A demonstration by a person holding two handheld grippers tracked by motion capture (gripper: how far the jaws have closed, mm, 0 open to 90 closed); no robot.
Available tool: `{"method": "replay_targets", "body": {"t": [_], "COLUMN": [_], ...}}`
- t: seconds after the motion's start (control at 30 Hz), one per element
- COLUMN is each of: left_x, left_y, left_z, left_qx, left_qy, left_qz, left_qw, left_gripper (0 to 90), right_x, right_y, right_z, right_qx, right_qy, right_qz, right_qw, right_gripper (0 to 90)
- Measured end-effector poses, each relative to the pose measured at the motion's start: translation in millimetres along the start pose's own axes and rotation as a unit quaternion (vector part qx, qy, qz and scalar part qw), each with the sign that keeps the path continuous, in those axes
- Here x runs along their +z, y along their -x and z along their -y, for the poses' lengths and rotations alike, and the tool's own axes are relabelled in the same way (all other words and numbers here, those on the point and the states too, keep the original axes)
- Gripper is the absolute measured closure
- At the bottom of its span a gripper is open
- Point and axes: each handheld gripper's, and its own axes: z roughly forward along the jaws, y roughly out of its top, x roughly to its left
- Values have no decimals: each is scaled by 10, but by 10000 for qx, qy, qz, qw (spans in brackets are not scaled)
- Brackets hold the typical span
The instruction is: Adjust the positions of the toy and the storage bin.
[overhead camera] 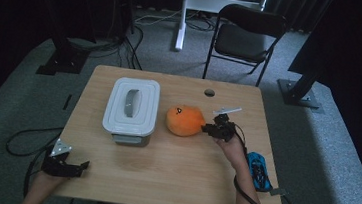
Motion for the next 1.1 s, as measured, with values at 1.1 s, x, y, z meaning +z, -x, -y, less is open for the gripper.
{"method": "replay_targets", "body": {"t": [1.1], "left_x": [0], "left_y": [-1], "left_z": [0], "left_qx": [2], "left_qy": [0], "left_qz": [0], "left_qw": [10000], "left_gripper": [23], "right_x": [231], "right_y": [-1012], "right_z": [-120], "right_qx": [-731], "right_qy": [-186], "right_qz": [-690], "right_qw": [9948], "right_gripper": [653]}}
